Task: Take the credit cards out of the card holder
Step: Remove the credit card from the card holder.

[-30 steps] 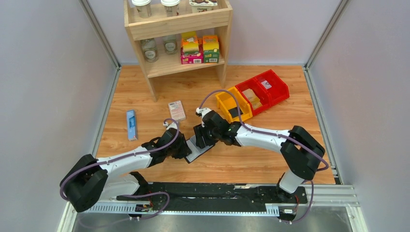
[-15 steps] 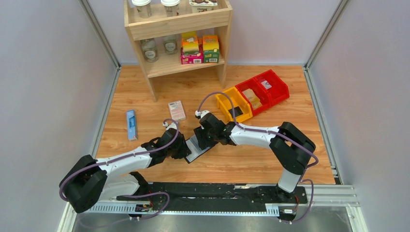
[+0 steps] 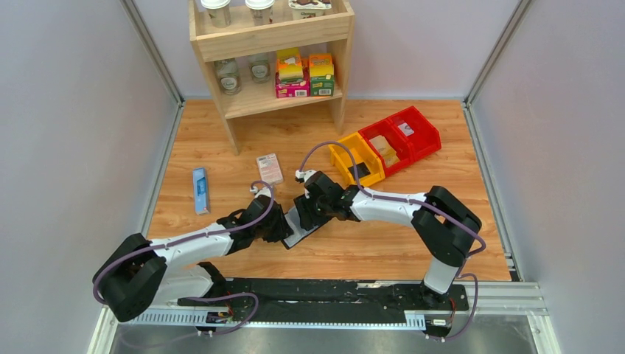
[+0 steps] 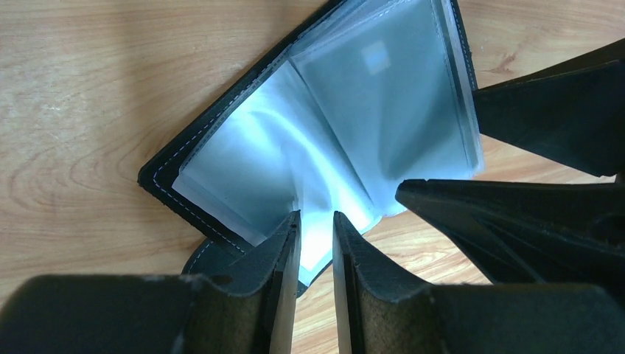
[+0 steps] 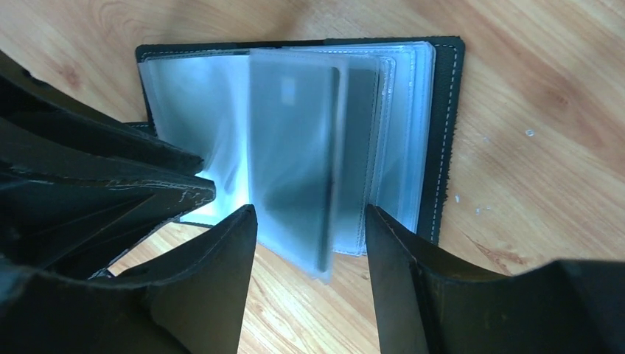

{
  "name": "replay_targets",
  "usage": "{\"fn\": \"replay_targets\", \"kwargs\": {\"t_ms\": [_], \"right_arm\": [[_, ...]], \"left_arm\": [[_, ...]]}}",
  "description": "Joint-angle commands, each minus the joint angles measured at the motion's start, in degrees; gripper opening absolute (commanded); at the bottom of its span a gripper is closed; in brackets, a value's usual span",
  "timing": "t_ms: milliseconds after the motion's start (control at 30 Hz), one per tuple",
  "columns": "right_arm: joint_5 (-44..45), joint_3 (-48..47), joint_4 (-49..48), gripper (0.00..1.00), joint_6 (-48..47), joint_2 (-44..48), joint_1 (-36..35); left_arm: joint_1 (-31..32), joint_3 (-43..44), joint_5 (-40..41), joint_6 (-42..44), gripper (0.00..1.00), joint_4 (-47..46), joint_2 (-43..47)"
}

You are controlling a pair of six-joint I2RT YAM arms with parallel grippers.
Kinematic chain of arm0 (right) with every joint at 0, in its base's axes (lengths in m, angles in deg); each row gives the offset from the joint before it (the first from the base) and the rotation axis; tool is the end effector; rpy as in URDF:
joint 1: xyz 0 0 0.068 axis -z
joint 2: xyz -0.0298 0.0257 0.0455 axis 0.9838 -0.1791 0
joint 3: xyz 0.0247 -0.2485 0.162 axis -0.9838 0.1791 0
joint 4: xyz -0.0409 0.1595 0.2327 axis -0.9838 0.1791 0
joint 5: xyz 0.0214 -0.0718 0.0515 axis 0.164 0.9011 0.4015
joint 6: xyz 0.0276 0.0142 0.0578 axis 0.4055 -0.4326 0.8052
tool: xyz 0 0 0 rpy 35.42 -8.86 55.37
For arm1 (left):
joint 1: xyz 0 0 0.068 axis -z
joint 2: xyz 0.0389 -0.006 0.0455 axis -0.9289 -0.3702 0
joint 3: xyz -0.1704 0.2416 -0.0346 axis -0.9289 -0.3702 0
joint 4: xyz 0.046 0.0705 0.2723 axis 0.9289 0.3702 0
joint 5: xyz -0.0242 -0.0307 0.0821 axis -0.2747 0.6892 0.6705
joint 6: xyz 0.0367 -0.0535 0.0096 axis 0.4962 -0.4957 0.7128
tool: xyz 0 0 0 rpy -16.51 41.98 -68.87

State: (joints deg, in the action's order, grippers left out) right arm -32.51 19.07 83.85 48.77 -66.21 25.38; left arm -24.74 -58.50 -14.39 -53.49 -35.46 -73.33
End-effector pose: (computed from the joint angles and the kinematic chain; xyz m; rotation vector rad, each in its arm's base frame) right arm 0.2227 0.3161 0.1652 -0.7820 2.5300 0.5782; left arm 0.1626 -0.1523 0.1395 -0.2463 2.5414 -0.7024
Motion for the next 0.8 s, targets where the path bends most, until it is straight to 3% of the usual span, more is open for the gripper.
{"fn": "replay_targets", "kwargs": {"t_ms": [0,767], "right_arm": [[-4.6,-1.1,-2.3,0.58,0.2,3.1,-0.3],[-4.3,0.5,-4.5,0.59,1.2,6.1,0.7]], "left_arm": [[0.3,-0.8,-0.1,-0.3,0.31,1.4,-1.3],[0.4,-1.6,0.1,-0.6,0.31,2.3,0.6]]}}
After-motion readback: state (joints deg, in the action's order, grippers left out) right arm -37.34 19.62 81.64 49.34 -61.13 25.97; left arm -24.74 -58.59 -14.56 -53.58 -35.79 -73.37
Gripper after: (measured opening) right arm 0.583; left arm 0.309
